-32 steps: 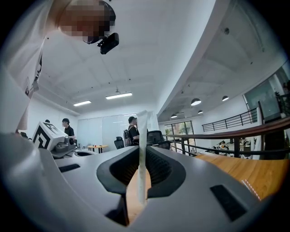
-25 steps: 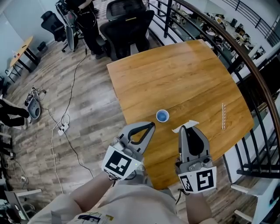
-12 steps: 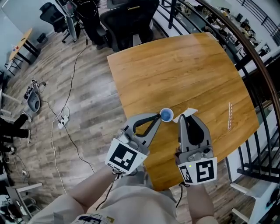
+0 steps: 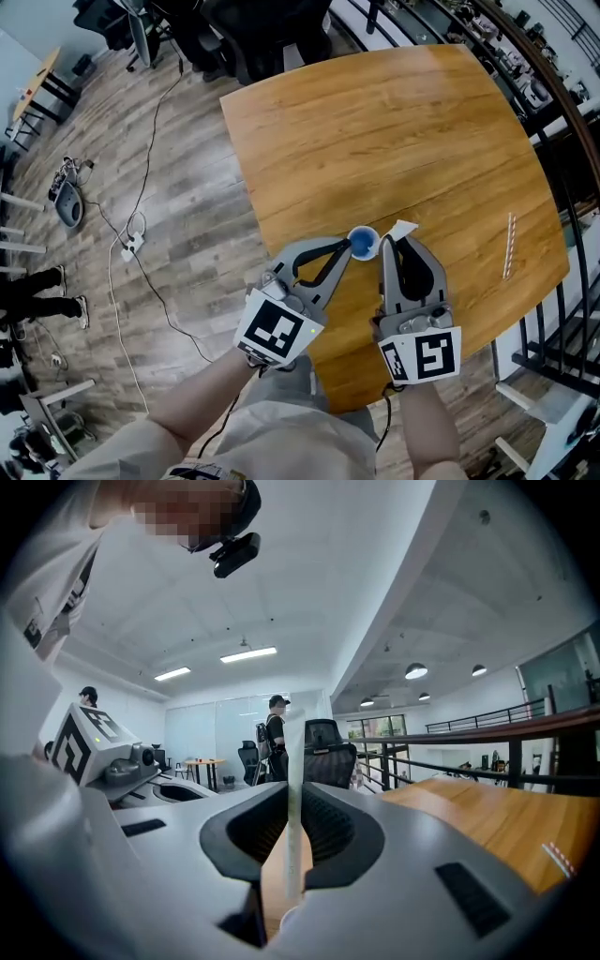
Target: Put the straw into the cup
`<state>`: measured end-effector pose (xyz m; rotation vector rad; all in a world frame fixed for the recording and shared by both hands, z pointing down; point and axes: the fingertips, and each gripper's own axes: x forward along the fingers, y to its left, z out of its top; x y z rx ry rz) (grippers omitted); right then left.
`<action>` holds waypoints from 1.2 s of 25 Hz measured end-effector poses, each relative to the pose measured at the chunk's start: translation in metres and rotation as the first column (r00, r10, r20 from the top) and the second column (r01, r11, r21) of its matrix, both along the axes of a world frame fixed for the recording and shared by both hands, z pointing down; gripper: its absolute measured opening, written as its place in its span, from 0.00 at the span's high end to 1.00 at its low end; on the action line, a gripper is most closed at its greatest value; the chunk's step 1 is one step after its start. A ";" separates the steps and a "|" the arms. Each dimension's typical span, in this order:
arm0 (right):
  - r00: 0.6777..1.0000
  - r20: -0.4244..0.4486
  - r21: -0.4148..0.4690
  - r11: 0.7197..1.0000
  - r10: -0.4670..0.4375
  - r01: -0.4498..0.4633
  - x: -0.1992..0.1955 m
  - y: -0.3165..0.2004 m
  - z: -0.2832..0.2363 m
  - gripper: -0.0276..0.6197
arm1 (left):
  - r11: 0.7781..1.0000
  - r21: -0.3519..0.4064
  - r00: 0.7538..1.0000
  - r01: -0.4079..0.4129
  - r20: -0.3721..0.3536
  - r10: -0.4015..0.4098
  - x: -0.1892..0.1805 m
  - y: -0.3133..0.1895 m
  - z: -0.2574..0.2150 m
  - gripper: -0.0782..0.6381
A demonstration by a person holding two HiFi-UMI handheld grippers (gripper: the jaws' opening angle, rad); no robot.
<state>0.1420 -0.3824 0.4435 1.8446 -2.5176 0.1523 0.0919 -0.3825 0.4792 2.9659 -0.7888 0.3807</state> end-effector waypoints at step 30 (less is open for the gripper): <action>1.000 0.010 -0.211 0.977 0.030 -0.027 -0.001 -0.014 0.166 0.88 | 0.983 -0.181 0.999 -0.001 0.042 0.009 0.010 -0.003 0.141 0.87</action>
